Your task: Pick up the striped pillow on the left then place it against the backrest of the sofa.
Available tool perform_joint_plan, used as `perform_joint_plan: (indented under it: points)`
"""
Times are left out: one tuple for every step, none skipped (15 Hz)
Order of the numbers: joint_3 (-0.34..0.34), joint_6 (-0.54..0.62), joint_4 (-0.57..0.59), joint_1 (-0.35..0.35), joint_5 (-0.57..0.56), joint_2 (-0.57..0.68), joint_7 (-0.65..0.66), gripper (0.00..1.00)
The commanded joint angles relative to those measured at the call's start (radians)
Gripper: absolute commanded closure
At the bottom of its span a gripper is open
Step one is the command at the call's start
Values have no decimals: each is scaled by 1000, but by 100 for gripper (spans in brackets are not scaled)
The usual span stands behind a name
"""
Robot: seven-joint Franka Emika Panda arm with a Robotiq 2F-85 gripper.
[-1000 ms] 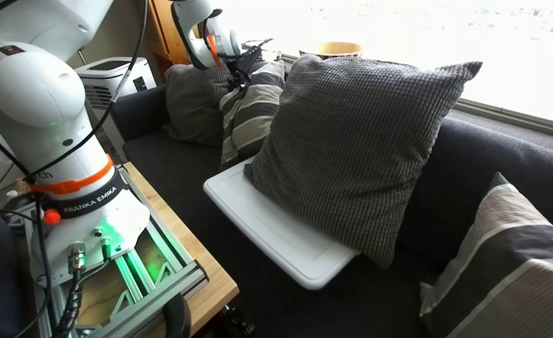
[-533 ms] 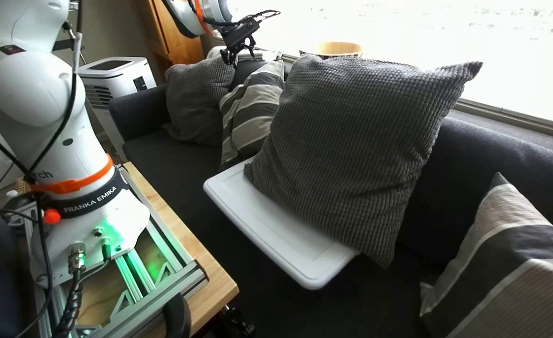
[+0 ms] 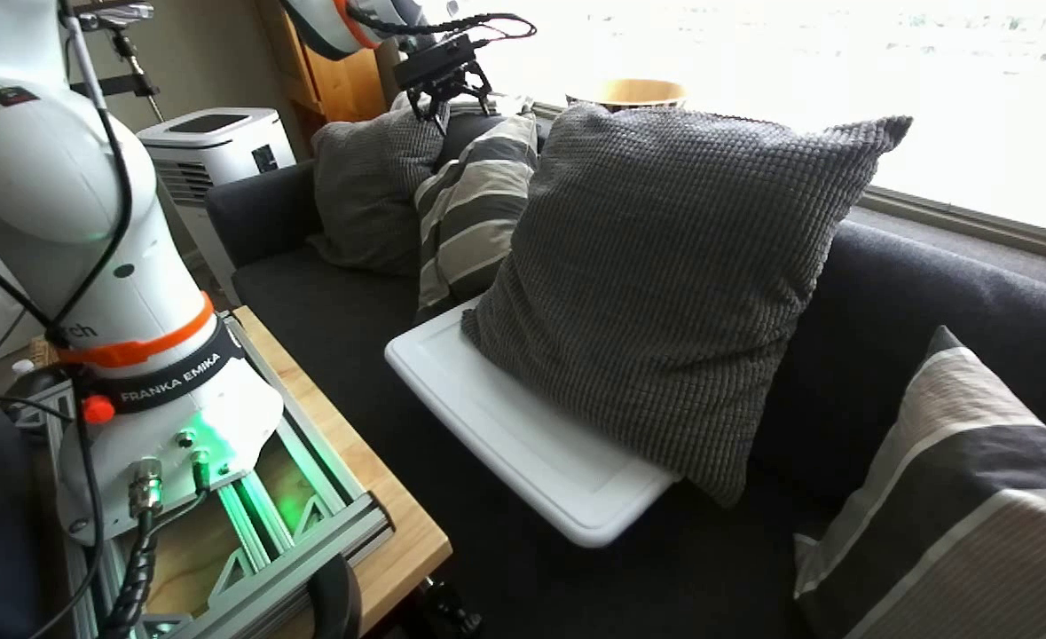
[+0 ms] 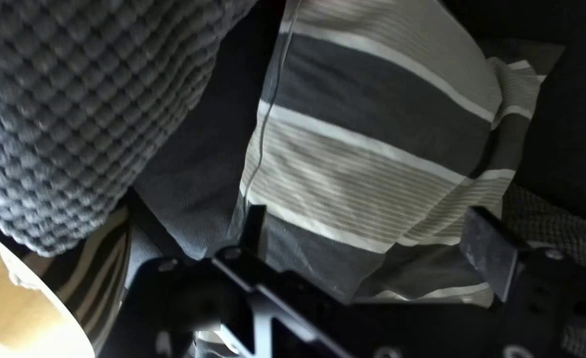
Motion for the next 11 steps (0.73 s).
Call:
perform_joint_plan:
  points:
    - [-20, 76, -251, -22, 57, -183, 134, 0]
    - [-27, 129, -311, -37, 77, -214, 154, 0]
    - [-40, 222, -369, -51, 83, -235, 163, 0]
    - [-27, 117, -229, -28, 49, -150, 130, 0]
    - [-35, 171, -282, -40, 55, -175, 139, 0]
    - [-41, 199, -318, -50, 56, -194, 144, 0]
    - [-44, 210, -337, -54, 57, -205, 147, 0]
    - [-44, 211, -343, -55, 58, -211, 149, 0]
    - [-44, 211, -345, -54, 59, -215, 151, 0]
    - [-44, 211, -345, -54, 59, -216, 153, 0]
    - [-44, 211, -345, -54, 60, -216, 154, 0]
